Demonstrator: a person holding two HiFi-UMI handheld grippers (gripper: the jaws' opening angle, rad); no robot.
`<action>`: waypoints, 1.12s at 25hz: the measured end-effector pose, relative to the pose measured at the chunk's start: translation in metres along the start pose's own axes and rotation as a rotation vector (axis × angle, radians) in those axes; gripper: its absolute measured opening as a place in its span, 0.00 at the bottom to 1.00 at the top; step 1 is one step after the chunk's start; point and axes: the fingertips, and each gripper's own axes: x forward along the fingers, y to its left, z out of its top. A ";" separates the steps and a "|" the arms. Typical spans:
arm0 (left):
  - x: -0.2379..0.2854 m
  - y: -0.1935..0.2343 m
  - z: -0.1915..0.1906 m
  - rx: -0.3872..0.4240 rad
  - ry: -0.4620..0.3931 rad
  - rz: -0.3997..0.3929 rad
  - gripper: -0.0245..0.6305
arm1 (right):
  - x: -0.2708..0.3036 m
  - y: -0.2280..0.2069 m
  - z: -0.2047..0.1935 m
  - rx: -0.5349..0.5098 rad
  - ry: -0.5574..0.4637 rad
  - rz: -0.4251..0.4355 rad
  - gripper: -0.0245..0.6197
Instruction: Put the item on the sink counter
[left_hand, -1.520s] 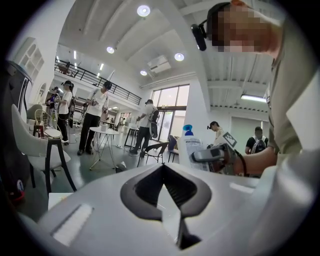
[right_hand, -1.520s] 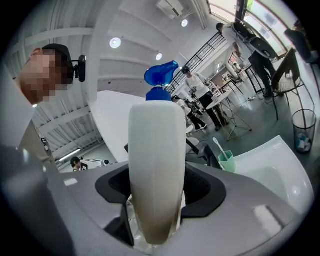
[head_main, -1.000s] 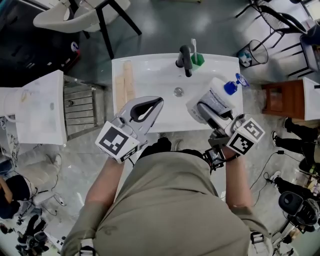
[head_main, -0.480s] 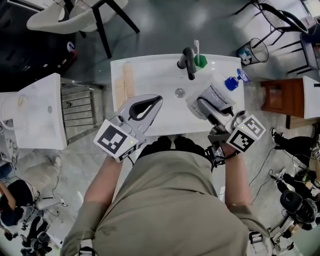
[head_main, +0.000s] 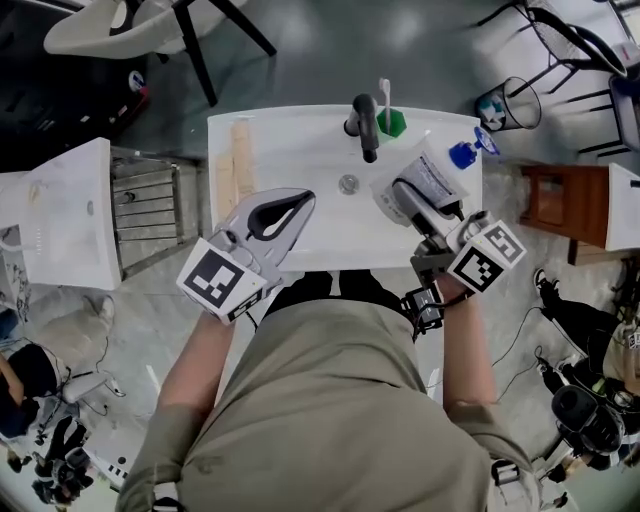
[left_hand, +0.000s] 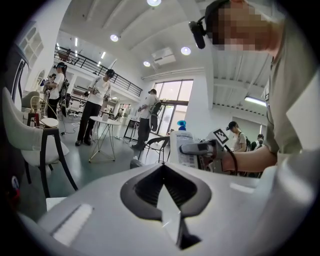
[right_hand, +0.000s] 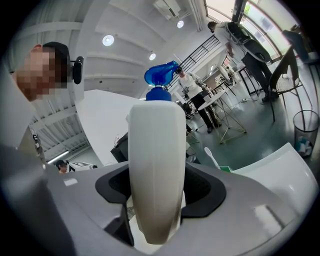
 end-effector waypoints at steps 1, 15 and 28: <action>0.004 0.000 -0.001 -0.003 0.004 0.007 0.05 | 0.000 -0.006 0.001 0.002 0.003 0.000 0.47; 0.037 -0.013 -0.019 -0.052 0.078 0.101 0.05 | -0.001 -0.099 0.011 -0.079 0.037 -0.061 0.47; 0.052 -0.023 -0.038 -0.065 0.137 0.119 0.05 | 0.015 -0.171 -0.005 -0.149 0.020 -0.189 0.47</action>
